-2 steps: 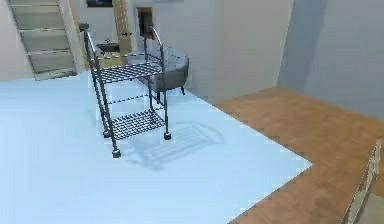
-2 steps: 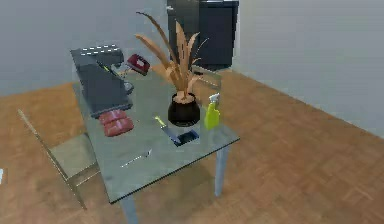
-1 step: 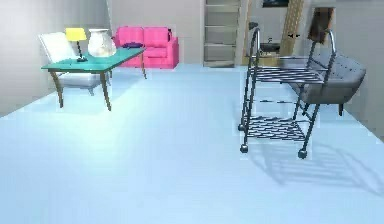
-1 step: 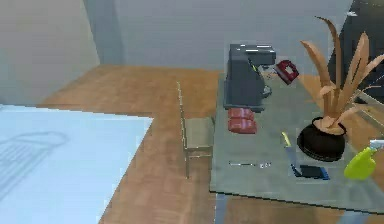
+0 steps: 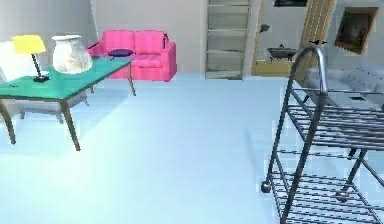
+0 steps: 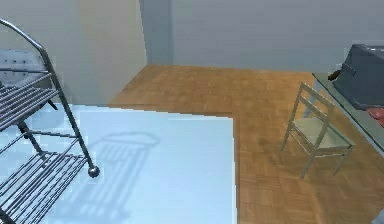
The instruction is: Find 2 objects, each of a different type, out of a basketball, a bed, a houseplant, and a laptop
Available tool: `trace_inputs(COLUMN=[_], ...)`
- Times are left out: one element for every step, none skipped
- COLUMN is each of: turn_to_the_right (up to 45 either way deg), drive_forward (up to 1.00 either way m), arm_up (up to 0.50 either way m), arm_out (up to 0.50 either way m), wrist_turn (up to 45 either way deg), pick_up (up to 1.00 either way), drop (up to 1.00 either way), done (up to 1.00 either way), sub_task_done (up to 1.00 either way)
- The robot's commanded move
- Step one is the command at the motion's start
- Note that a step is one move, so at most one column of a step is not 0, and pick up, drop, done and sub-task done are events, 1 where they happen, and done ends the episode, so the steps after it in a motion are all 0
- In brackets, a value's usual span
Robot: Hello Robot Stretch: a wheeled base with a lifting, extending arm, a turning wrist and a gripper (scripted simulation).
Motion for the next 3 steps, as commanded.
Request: trace_inputs(turn_to_the_right=[-6.0, 0.0, 6.0], drive_forward=[0.0, 0.65, 0.0], arm_up=[0.0, 0.0, 0.0], arm_out=[0.0, 0.0, 0.0], wrist_turn=[0.0, 0.0, 0.0], pick_up=[0.0, 0.0, 0.0], drop=[0.0, 0.0, 0.0], done=[0.0, 0.0, 0.0], sub_task_done=[0.0, 0.0, 0.0])
